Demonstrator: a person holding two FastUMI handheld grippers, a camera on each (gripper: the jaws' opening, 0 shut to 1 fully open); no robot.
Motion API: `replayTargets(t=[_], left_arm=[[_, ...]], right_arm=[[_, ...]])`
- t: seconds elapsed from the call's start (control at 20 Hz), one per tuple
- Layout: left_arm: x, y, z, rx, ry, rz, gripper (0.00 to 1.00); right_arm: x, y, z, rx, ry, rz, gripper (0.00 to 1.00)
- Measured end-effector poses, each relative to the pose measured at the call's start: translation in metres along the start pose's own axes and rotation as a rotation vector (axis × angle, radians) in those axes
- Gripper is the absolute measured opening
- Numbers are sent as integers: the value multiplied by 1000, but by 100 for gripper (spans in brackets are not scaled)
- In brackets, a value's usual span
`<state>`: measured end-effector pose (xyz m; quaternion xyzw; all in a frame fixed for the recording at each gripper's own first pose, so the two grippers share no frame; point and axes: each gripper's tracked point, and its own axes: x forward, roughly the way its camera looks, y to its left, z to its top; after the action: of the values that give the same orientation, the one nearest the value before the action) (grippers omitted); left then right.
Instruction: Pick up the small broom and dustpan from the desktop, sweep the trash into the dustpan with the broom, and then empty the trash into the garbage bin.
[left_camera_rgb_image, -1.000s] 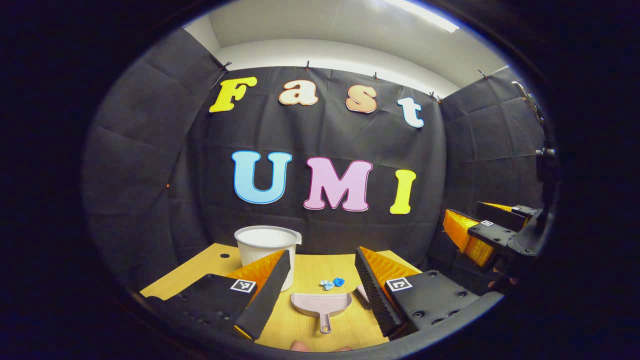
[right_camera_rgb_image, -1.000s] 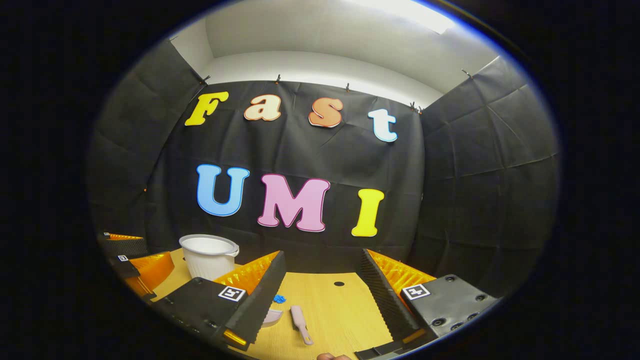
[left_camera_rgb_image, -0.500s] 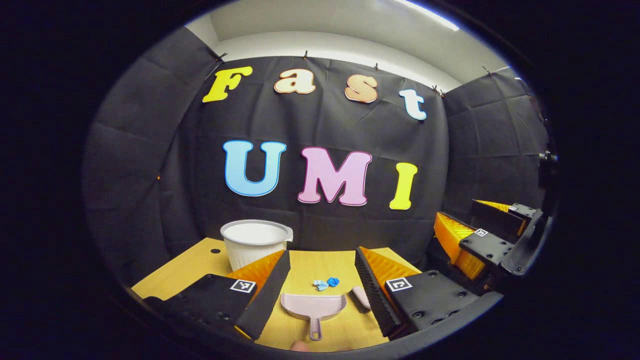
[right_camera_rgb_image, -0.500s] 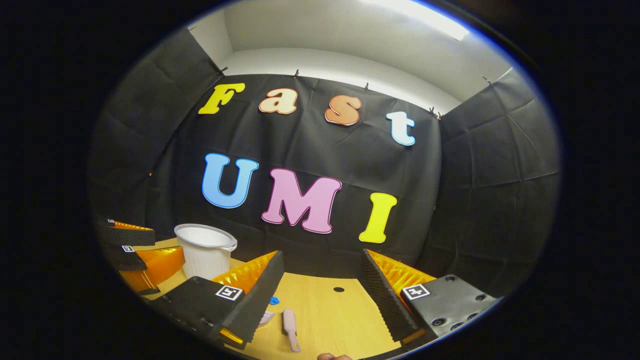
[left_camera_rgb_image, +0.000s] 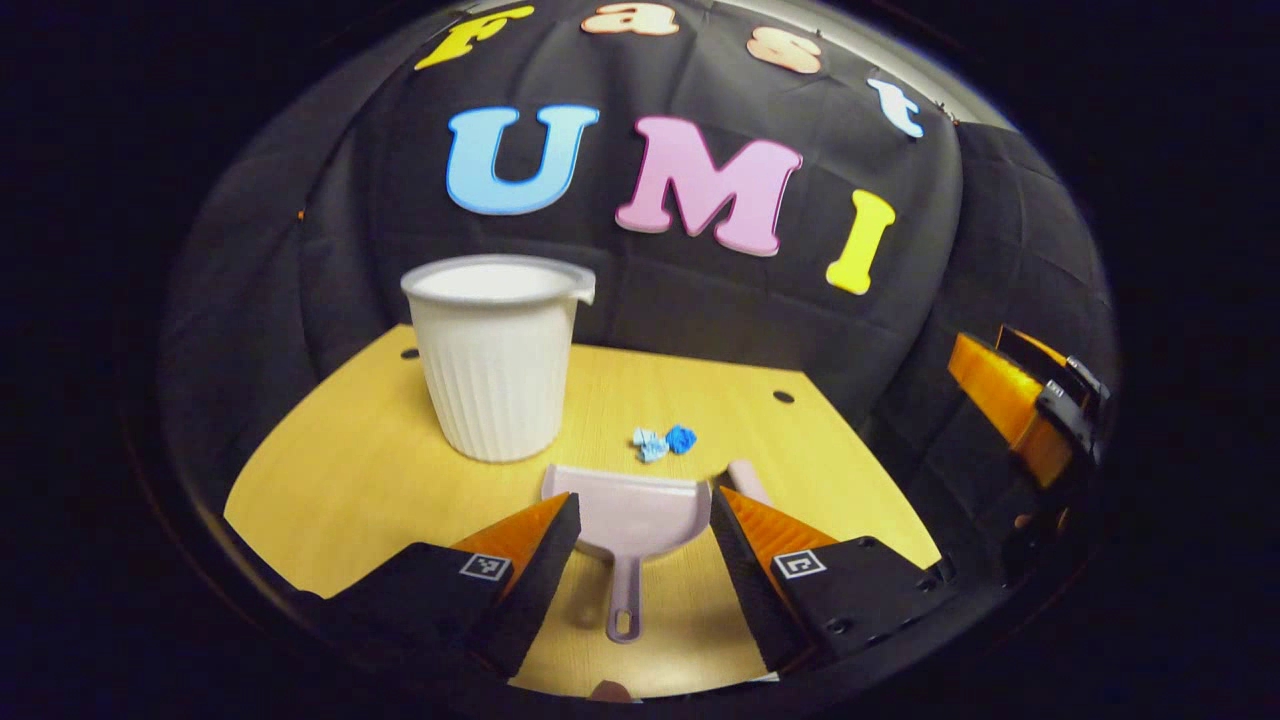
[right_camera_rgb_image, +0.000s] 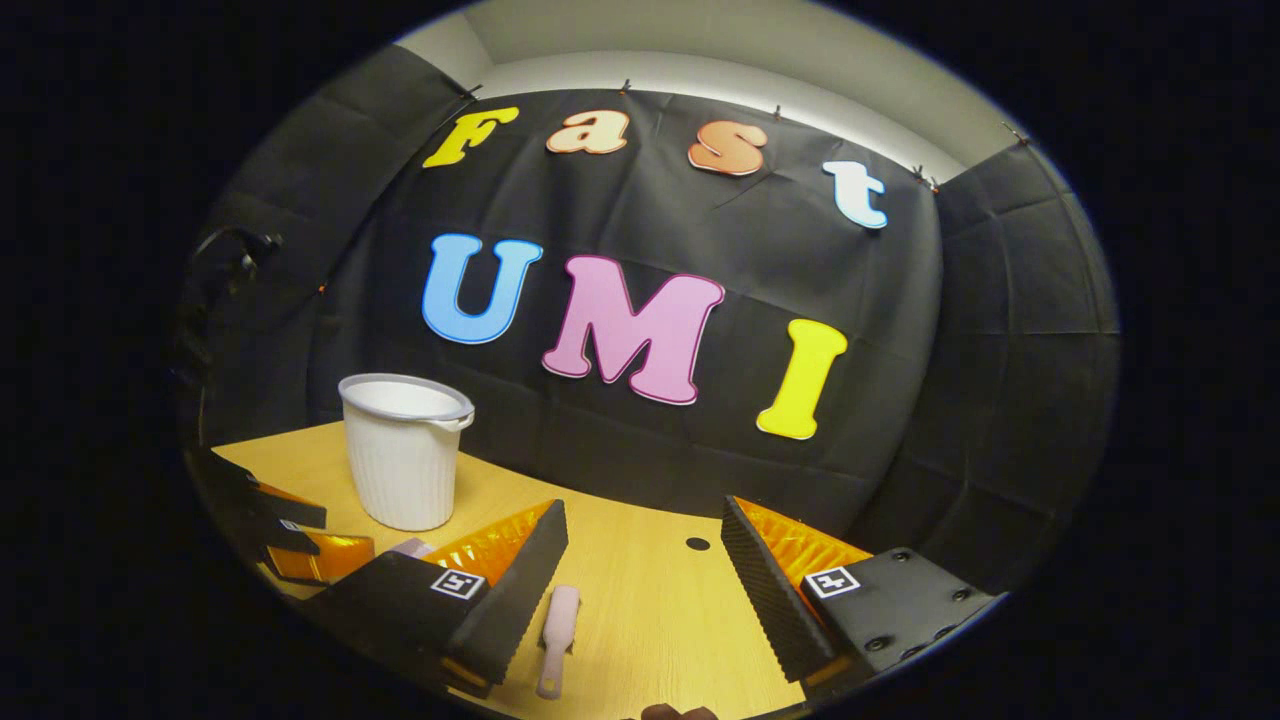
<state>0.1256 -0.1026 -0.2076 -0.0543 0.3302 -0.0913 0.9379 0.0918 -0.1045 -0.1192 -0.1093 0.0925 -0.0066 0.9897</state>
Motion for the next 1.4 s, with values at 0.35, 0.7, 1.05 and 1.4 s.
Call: replayTargets(t=[0.35,0.7,1.05,1.4], left_arm=[[65,12,-68,16,324,113,80],[106,25,-88,41,588,177,79],[122,25,-94,67,756,153,52],[122,26,-91,61,787,79,30]], right_arm=[[42,20,-62,34,102,154,99],[73,33,-138,66,312,287,100],[37,76,-209,291,691,461,100],[15,77,-260,270,981,378,98]])
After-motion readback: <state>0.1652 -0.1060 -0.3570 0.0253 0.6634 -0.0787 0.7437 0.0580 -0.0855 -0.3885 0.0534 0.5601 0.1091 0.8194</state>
